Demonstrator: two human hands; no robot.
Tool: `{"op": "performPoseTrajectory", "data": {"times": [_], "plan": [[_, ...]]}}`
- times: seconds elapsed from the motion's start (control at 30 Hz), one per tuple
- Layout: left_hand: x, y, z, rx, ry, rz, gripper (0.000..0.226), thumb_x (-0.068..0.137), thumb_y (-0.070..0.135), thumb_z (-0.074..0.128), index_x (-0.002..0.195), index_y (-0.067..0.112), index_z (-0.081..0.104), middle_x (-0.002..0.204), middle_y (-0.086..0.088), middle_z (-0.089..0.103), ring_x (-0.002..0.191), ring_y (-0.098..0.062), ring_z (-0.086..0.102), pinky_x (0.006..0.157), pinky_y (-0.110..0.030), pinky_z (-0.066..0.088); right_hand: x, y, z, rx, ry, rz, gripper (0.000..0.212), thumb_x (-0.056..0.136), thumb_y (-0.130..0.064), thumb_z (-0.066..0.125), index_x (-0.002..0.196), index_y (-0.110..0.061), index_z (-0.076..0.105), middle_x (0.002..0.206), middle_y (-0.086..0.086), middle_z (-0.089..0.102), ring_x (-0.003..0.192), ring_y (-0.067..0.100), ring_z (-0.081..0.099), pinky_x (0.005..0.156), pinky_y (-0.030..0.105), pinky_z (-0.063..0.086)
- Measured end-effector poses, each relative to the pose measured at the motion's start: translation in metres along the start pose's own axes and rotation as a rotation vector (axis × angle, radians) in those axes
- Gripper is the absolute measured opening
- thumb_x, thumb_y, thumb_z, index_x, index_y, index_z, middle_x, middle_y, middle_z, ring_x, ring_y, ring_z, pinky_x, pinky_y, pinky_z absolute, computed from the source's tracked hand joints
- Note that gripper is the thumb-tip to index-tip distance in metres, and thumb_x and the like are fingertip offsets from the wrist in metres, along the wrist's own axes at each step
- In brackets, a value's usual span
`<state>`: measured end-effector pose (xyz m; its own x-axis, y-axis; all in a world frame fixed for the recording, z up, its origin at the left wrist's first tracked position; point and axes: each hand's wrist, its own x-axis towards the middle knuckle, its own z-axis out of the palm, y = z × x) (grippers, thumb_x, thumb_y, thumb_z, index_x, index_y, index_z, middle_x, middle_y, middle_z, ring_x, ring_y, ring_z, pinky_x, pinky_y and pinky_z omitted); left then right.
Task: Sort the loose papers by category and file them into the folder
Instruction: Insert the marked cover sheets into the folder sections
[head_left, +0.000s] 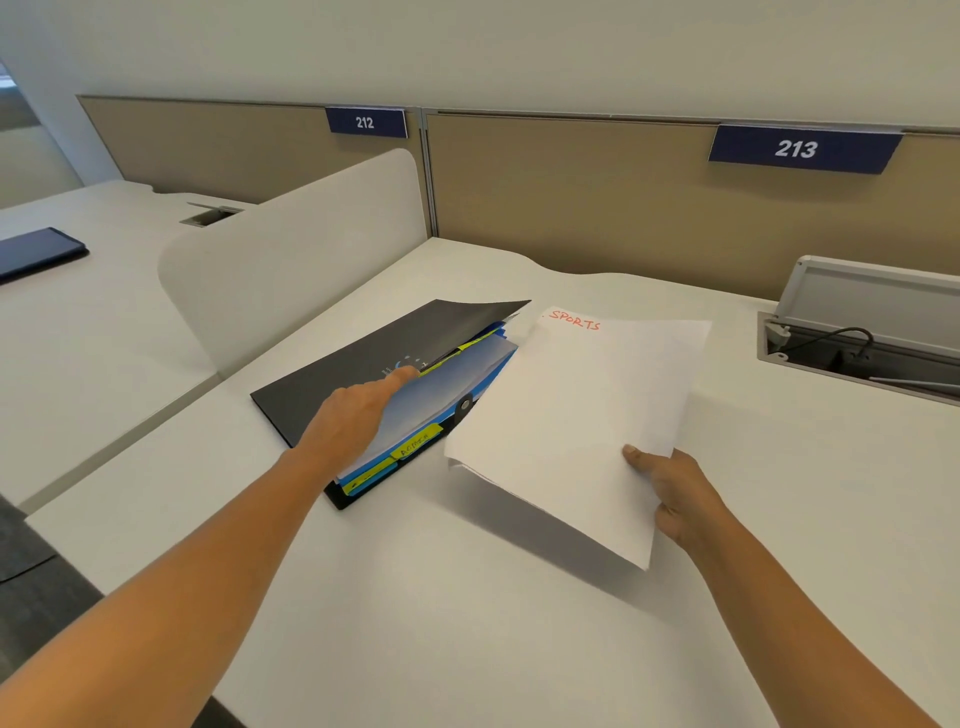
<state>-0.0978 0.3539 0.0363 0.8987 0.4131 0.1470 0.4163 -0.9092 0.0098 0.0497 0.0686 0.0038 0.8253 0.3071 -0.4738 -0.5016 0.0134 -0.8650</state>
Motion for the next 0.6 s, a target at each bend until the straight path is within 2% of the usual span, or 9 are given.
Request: {"op": "performPoseTrajectory", "data": {"times": [0.03,0.07,0.13,0.2,0.3,0.43,0.5,0.6], "plan": [[-0.001,-0.001,0.001,0.007,0.007,0.032,0.050,0.097,0.001,0.034,0.141,0.024,0.033,0.111,-0.012,0.062,0.084,-0.026,0.062,0.076,-0.031,0.048,0.000,-0.001,0.001,0.001,-0.009,0.003,0.036,0.092,-0.005,0.055,0.127,0.000,0.050,0.112,0.014,0.061,0.094,0.032,0.059,0.084,0.043,0.046],[-0.001,-0.001,0.002,0.041,-0.002,0.061,0.049,0.097,0.001,0.034,0.139,0.025,0.037,0.131,-0.006,0.054,0.099,-0.027,0.062,0.085,-0.031,0.048,0.000,-0.001,0.001,0.001,-0.015,0.003,0.035,0.092,-0.004,0.054,0.126,0.000,0.051,0.110,0.014,0.061,0.091,0.031,0.059,0.083,0.042,0.045],[0.000,0.000,0.004,0.139,-0.075,0.073,0.046,0.097,0.004,0.037,0.138,0.023,0.039,0.148,0.001,0.036,0.112,-0.025,0.058,0.094,-0.030,0.046,0.000,-0.001,0.001,0.002,-0.016,-0.003,0.035,0.092,-0.004,0.054,0.126,0.000,0.051,0.103,0.012,0.063,0.083,0.028,0.060,0.082,0.042,0.045],[-0.001,0.006,0.003,0.239,-0.122,0.063,0.049,0.097,0.006,0.038,0.143,0.019,0.030,0.153,0.003,0.026,0.111,-0.023,0.059,0.092,-0.029,0.047,0.000,0.000,0.001,-0.001,-0.009,-0.002,0.035,0.091,-0.004,0.055,0.126,0.000,0.052,0.099,0.011,0.064,0.081,0.026,0.061,0.081,0.042,0.046],[-0.006,0.012,0.005,0.330,-0.093,0.072,0.054,0.098,0.011,0.040,0.147,0.016,0.017,0.154,0.002,0.021,0.115,-0.019,0.055,0.089,-0.027,0.049,0.000,0.000,0.000,0.001,-0.011,-0.002,0.034,0.091,-0.004,0.055,0.125,0.000,0.052,0.105,0.013,0.062,0.079,0.025,0.061,0.079,0.041,0.046],[-0.009,0.011,0.012,0.345,-0.037,0.070,0.054,0.100,0.030,0.034,0.148,0.016,0.013,0.155,0.001,0.018,0.123,-0.017,0.047,0.082,-0.026,0.050,0.000,-0.001,-0.001,-0.003,-0.008,-0.013,0.033,0.091,-0.004,0.055,0.124,0.000,0.052,0.107,0.013,0.061,0.079,0.025,0.061,0.077,0.040,0.048],[-0.010,0.009,0.015,0.354,-0.029,0.073,0.063,0.096,0.042,0.038,0.148,0.016,0.012,0.155,0.001,0.016,0.129,-0.016,0.041,0.082,-0.027,0.051,-0.001,-0.001,-0.002,-0.003,-0.008,-0.010,0.034,0.091,-0.004,0.055,0.125,0.000,0.052,0.107,0.013,0.062,0.080,0.025,0.061,0.080,0.041,0.047],[-0.011,0.005,0.019,0.381,-0.030,0.083,0.068,0.095,0.041,0.043,0.148,0.016,0.009,0.156,0.000,0.014,0.132,-0.017,0.037,0.081,-0.025,0.051,-0.002,-0.002,0.000,-0.008,-0.010,-0.014,0.031,0.092,-0.004,0.055,0.123,-0.002,0.053,0.106,0.012,0.061,0.077,0.022,0.060,0.081,0.041,0.046]]}}
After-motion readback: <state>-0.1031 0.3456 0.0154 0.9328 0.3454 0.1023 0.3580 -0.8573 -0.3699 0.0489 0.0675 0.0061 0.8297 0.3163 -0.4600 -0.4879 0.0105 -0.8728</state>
